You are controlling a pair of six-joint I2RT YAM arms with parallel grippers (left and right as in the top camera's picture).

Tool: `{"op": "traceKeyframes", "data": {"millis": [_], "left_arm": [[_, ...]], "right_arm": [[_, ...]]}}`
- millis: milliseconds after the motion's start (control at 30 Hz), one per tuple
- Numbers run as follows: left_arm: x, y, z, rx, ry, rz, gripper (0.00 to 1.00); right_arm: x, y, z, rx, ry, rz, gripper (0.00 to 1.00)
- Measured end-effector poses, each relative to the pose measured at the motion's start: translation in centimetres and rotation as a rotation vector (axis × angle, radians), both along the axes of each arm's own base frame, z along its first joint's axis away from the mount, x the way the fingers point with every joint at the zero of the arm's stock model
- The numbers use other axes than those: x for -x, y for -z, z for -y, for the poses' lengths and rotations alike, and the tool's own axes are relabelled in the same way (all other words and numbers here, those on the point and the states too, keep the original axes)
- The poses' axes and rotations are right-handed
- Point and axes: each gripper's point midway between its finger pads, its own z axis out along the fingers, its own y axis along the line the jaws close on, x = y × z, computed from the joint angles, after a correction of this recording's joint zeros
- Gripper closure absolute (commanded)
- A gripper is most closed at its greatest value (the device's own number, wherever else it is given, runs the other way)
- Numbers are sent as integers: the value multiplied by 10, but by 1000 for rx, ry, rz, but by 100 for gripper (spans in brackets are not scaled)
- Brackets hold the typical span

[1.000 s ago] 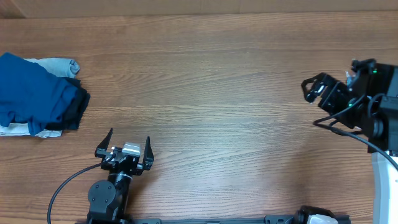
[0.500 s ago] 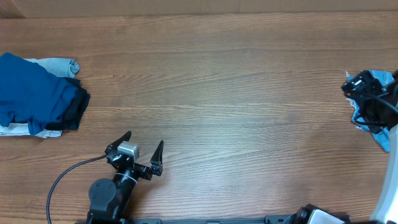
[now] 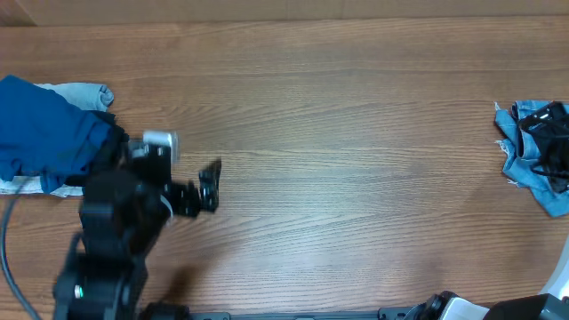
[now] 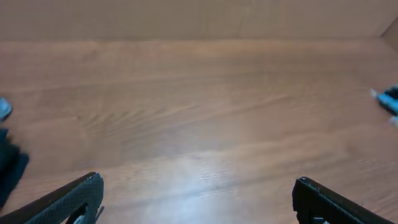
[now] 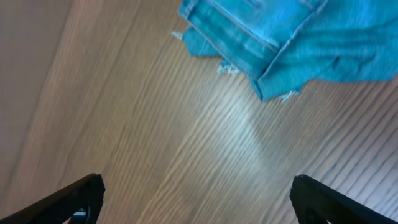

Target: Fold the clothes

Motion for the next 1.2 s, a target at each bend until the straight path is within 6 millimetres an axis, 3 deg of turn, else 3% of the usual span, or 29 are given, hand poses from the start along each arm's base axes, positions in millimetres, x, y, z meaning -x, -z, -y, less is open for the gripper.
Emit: {"op": "traceKeyframes", "data": {"millis": [67, 133, 267, 400, 500, 533, 567, 600, 667, 700, 767, 800, 833, 867, 933, 967, 1033, 1067, 1133, 1200], "left_arm": [[-16, -12, 13, 35, 54, -15, 0], [-21, -7, 24, 64, 106, -63, 0], [-17, 25, 32, 75, 143, -214, 0], [-16, 31, 31, 71, 143, -238, 0], [-19, 35, 31, 62, 143, -249, 0], [-21, 38, 31, 59, 145, -257, 0], [-22, 40, 31, 57, 145, -264, 0], [-23, 43, 31, 54, 146, -273, 0], [-25, 48, 32, 53, 145, -292, 0], [-26, 49, 32, 53, 145, -296, 0], [-27, 50, 31, 51, 143, -298, 0], [-28, 49, 32, 52, 144, -290, 0], [-29, 48, 32, 52, 144, -285, 0], [-29, 47, 32, 52, 144, -283, 0], [-29, 47, 32, 54, 147, -281, 0], [-29, 46, 33, 57, 151, -280, 0], [-32, 42, 35, 63, 159, -258, 0], [-34, 40, 36, 66, 163, -247, 0], [-35, 39, 36, 66, 167, -240, 0], [-34, 38, 38, 73, 176, -237, 0]], "right_arm": [[-4, -9, 15, 27, 29, 27, 0], [-6, 0, 34, 22, 70, 13, 0], [-9, 65, 79, -65, 182, -89, 0], [-10, 116, 108, -124, 259, -139, 5], [-26, 158, 112, -186, 249, -145, 32], [-27, 164, 111, -201, 256, -145, 57], [-28, 165, 111, -210, 262, -142, 75], [-31, 165, 111, -211, 258, -131, 82], [-35, 161, 109, -227, 246, -107, 86], [-38, 152, 108, -226, 234, -80, 89], [-50, 103, 104, -193, 181, 22, 96], [-59, 45, 97, -137, 127, 132, 96], [-64, 0, 87, -87, 83, 216, 96], [-66, -84, 56, 12, -27, 376, 96], [-56, -177, 3, 151, -221, 580, 96], [-46, -211, -24, 205, -315, 662, 96], [-20, -254, -79, 267, -490, 780, 96], [-13, -261, -97, 267, -549, 805, 96], [-14, -262, -115, 246, -625, 822, 96], [-23, -257, -109, 249, -612, 809, 96]]}}
